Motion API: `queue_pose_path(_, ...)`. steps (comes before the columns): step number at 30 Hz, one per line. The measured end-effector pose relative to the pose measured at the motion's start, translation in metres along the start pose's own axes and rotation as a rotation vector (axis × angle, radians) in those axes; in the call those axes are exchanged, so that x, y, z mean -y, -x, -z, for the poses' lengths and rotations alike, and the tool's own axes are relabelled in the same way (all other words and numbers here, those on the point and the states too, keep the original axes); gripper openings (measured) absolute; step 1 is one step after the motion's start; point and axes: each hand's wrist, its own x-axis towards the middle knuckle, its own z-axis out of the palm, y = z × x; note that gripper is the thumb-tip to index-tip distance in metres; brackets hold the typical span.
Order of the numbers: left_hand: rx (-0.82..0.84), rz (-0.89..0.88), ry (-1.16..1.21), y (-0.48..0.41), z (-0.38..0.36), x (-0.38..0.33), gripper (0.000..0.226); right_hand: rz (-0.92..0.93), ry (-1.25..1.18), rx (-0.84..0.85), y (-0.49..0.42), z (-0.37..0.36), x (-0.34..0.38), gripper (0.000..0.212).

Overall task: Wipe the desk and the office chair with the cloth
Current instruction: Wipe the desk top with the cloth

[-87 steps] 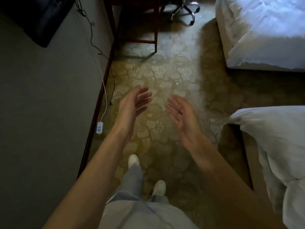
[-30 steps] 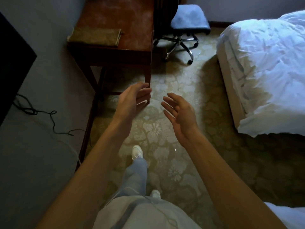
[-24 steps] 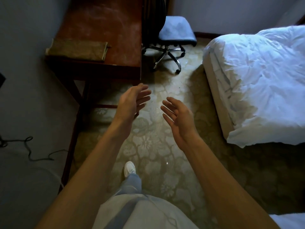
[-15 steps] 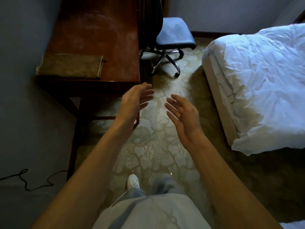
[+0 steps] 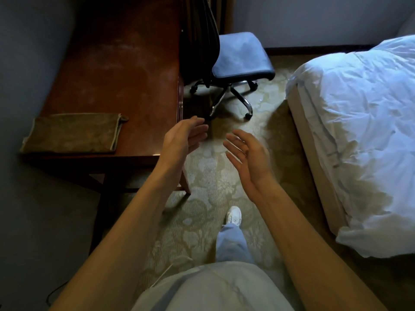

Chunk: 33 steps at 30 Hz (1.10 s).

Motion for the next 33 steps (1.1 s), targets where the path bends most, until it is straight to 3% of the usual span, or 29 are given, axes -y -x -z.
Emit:
queue_pose_path(7, -0.036, -0.022, -0.009, -0.102, -0.071, -0.036, 0.028, -0.034, 0.047, 0.076, -0.107, 0.016, 0.084, 0.028)
queue_pose_path(11, -0.085, -0.012, 0.021, -0.140, -0.086, -0.052, 0.039, -0.040, 0.086, 0.125, -0.149, 0.012, 0.115, 0.029)
queue_pose_path(16, -0.196, 0.006, 0.076, -0.181, -0.072, -0.061, 0.046, -0.092, 0.140, 0.190, -0.196, -0.015, 0.128, 0.030)
queue_pose_path(22, -0.351, 0.022, 0.168, -0.244, -0.048, -0.061, 0.025, -0.145, 0.212, 0.287, -0.260, -0.062, 0.130, 0.023)
queue_pose_path(25, -0.380, 0.014, 0.214, -0.281, -0.037, -0.064, 0.028, -0.151, 0.251, 0.319, -0.296, -0.089, 0.134, 0.023)
queue_pose_path(33, -0.475, -0.037, 0.290, -0.383, -0.009, -0.123, 0.024, -0.144, 0.327, 0.448, -0.383, -0.189, 0.168, 0.023)
